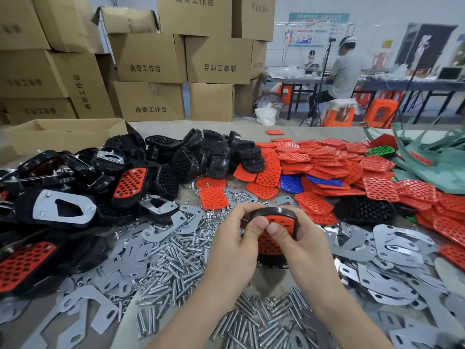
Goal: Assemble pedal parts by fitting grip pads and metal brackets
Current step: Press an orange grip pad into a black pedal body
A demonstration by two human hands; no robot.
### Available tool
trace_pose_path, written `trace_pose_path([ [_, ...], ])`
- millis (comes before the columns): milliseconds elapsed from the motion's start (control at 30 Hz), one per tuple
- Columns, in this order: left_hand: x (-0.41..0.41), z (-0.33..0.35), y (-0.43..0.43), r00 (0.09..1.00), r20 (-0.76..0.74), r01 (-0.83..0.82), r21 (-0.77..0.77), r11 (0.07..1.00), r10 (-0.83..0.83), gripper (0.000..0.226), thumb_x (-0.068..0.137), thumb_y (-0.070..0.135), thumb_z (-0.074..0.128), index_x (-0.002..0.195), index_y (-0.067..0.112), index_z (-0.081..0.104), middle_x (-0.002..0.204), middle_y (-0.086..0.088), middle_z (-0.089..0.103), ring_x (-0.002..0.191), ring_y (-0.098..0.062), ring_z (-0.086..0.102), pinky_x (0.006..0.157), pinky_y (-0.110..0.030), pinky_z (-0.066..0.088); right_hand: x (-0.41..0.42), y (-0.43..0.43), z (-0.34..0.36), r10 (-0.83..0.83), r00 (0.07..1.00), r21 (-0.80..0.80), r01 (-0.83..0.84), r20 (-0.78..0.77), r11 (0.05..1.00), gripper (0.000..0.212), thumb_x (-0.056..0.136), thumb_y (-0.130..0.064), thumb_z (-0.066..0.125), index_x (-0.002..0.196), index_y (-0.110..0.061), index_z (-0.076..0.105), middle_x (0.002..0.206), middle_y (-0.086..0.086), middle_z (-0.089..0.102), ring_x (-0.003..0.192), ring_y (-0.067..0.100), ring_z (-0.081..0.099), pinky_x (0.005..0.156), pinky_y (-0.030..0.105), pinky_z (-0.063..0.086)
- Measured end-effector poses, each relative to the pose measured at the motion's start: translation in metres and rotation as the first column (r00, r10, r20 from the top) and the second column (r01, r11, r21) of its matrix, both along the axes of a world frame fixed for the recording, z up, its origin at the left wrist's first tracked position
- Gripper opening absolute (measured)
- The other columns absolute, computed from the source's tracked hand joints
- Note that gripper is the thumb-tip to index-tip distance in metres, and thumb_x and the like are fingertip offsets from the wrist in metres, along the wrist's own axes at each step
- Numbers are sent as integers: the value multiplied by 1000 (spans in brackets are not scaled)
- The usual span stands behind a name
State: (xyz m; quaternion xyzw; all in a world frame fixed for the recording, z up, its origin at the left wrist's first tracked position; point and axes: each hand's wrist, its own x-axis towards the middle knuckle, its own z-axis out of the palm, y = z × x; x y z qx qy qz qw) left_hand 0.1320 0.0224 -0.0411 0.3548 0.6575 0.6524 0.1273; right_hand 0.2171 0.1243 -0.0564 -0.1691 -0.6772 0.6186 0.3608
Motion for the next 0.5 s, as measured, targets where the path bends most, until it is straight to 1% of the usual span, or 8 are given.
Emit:
trace_pose_path([
  [67,1,0,1,1000,4,1,14,1000,-1,14,101,20,58,102,31,66,98,13,72,95,-2,64,81,-14,47,-1,0,0,-17,1000,-5,17,-5,1000,17,85,-30,75,101,-25,72,96,1,77,91,15,73,79,26,53],
  [133,0,0,0,1000,3,2,19,1000,-3,12,101,21,59,103,30,67,97,15,72,95,-2,65,80,-13,47,-1,0,0,-24,1000,-6,24,-10,1000,24,81,-37,73,102,-25,72,97,0,77,91,15,73,80,27,52],
  [233,-6,2,-2,996,39,79,25,997,-80,11,98,31,60,107,29,68,100,13,73,96,-2,66,79,-11,47,-2,-1,0,-23,1000,-13,23,-14,1000,25,80,-39,73,102,-26,73,98,-1,78,92,15,73,81,30,53],
  [267,-7,2,-3,993,48,106,31,994,-107,17,96,37,60,108,29,68,101,13,73,97,-1,66,79,-11,48,-2,-1,0,-21,1000,-11,21,-16,1000,23,80,-40,73,101,-29,74,98,-1,78,92,14,73,81,28,53],
  [333,-9,2,-6,993,45,107,34,994,-108,25,93,44,57,112,33,68,105,17,72,101,3,66,81,-10,48,-2,-2,1,-26,999,-12,26,-19,1000,20,81,-41,72,100,-35,75,99,-4,78,93,13,73,77,23,55],
  [400,-9,-1,-8,995,46,84,41,996,-86,25,96,44,54,119,41,65,111,21,69,108,4,63,87,-11,49,-1,-3,1,-39,998,-40,38,-39,999,23,80,-42,72,102,-33,75,99,-5,79,93,12,74,73,20,56],
  [467,-8,-3,-8,996,38,79,41,996,-81,24,102,36,52,122,45,62,114,24,67,114,5,61,91,-12,49,0,-3,2,-45,997,-64,41,-55,997,25,80,-42,72,102,-31,76,100,-5,79,93,11,74,74,18,56],
  [500,-7,-3,-8,997,21,74,40,996,-75,24,104,31,52,121,45,62,115,25,66,115,6,59,90,-10,48,1,-3,3,-46,997,-68,42,-56,997,25,80,-43,72,103,-34,76,101,-6,79,94,10,74,75,18,56],
])
